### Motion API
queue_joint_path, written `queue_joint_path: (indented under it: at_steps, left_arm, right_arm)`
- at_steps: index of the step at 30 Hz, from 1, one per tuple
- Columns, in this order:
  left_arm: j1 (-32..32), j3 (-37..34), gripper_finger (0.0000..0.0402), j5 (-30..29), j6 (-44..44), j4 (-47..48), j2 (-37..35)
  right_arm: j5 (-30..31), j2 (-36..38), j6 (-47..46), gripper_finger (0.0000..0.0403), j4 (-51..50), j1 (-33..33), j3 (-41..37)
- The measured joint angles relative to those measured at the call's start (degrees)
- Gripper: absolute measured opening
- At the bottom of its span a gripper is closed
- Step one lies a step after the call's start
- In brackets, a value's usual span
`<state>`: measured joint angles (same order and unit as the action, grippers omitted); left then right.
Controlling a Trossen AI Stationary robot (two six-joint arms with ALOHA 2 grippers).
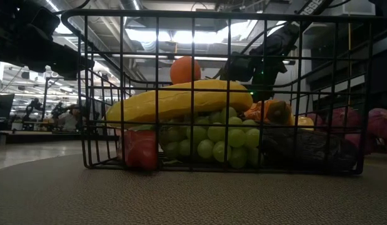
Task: Build produce basket
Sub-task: Put the red chili pepper into the black wire basket
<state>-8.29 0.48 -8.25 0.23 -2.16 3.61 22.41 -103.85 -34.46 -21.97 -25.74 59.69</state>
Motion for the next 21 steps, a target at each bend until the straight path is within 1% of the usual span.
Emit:
queue_joint_path:
  at_steps: [3,6,11,13,16,21]
  left_arm:
    - [0.0,-0.02,0.0188,0.0,0.01,-0.02,-0.02]
    - [0.0,-0.01,0.0188,-0.01,0.0,-0.02,-0.01]
    - [0.0,-0.02,0.0188,0.0,0.0,-0.02,-0.01]
    - [0.0,-0.01,0.0188,0.0,0.0,0.0,-0.02]
    - [0.01,-0.01,0.0188,-0.02,0.0,-0.01,0.0]
    - [0.01,-0.01,0.0188,-0.02,0.0,-0.01,-0.02]
  right_arm:
    - [-0.07,0.0,-0.87,0.0264,-6.61,0.02,-0.01]
    - [-0.05,0.0,-1.49,0.0264,-10.45,-0.04,-0.01]
    - [-0.16,0.0,3.31,0.0264,-12.05,0.0,-0.01]
    - [-1.44,0.0,4.48,0.026,-12.33,-0.04,-0.01]
    - [-2.57,0.0,5.15,0.0242,-12.31,-0.11,-0.01]
    - [-3.05,0.0,3.5,0.019,-12.4,-0.38,-0.01]
